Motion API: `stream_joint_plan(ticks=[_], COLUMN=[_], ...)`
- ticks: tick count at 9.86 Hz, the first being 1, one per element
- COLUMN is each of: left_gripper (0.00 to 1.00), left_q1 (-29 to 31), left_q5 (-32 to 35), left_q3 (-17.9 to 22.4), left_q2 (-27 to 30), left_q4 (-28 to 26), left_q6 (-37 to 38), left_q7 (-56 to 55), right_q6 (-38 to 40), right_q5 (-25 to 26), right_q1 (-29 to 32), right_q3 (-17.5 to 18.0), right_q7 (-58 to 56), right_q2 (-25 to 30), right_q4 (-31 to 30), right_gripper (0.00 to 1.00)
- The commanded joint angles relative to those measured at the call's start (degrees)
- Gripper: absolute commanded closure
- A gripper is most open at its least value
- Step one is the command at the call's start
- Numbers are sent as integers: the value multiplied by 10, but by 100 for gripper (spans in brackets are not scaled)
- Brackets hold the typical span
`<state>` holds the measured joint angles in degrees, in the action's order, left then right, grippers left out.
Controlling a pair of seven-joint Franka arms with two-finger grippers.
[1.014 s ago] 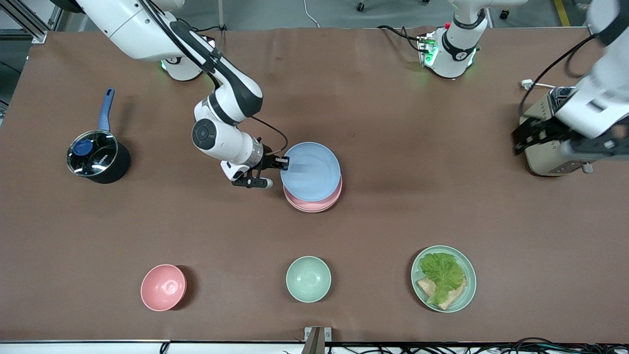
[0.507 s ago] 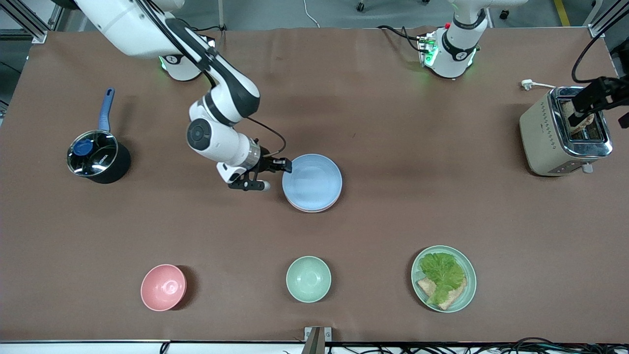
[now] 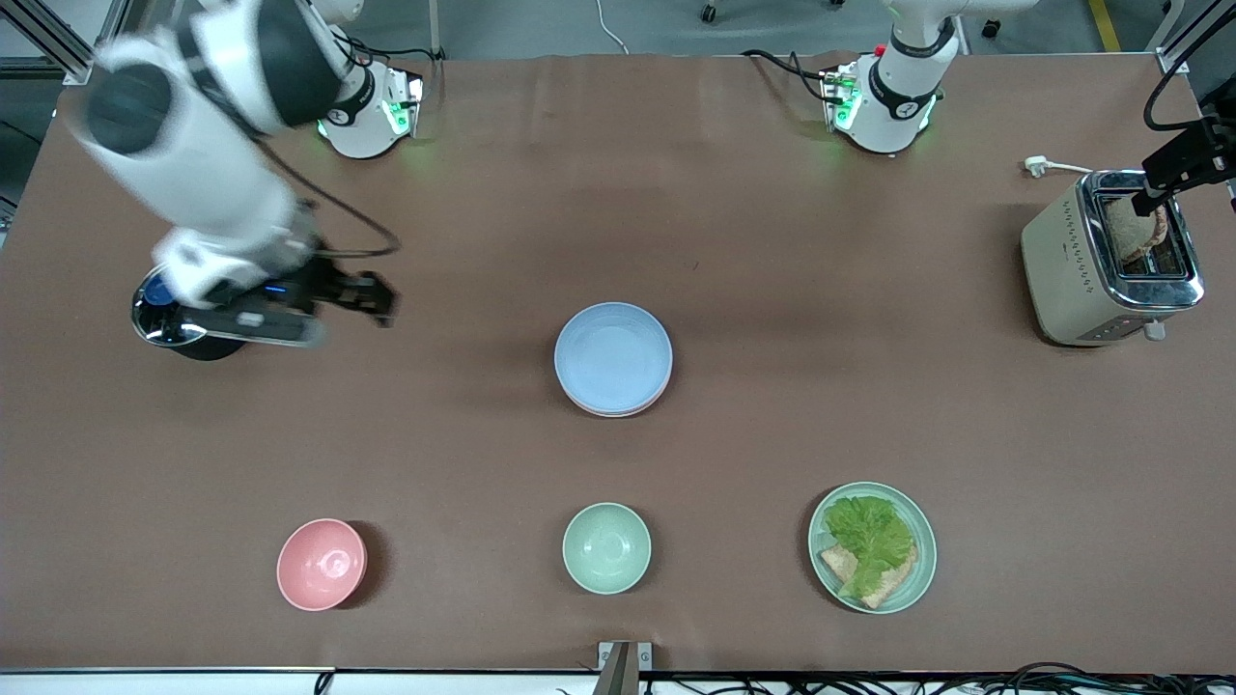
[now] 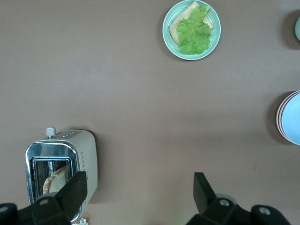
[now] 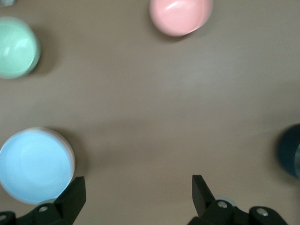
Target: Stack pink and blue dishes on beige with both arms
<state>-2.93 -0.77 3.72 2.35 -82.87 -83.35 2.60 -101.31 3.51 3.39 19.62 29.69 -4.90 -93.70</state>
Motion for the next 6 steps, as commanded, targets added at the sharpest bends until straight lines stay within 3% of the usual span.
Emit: stream_joint_plan(ticks=[1, 4, 5, 6], left_gripper=[0, 0, 0, 0], left_q1=[-3, -2, -2, -2], left_q5=[-7, -11, -10, -9], left_q3=[2, 1, 1, 0], left_q2=[-9, -9, -9, -9], left_q4=[-9, -16, -18, -17], left_q6=[10, 10, 10, 9], left_q7=[-13, -15, -15, -15], right_q6=[56, 117, 124, 137], right_q5=[12, 2, 0, -38], right_q1=[-3, -7, -21, -30], right_q3=[-90, -211, -241, -268], right_q7=[-36, -230, -245, -244], right_q2=[17, 52, 53, 53], right_q4=[47, 86, 91, 91], right_gripper=[0, 0, 0, 0])
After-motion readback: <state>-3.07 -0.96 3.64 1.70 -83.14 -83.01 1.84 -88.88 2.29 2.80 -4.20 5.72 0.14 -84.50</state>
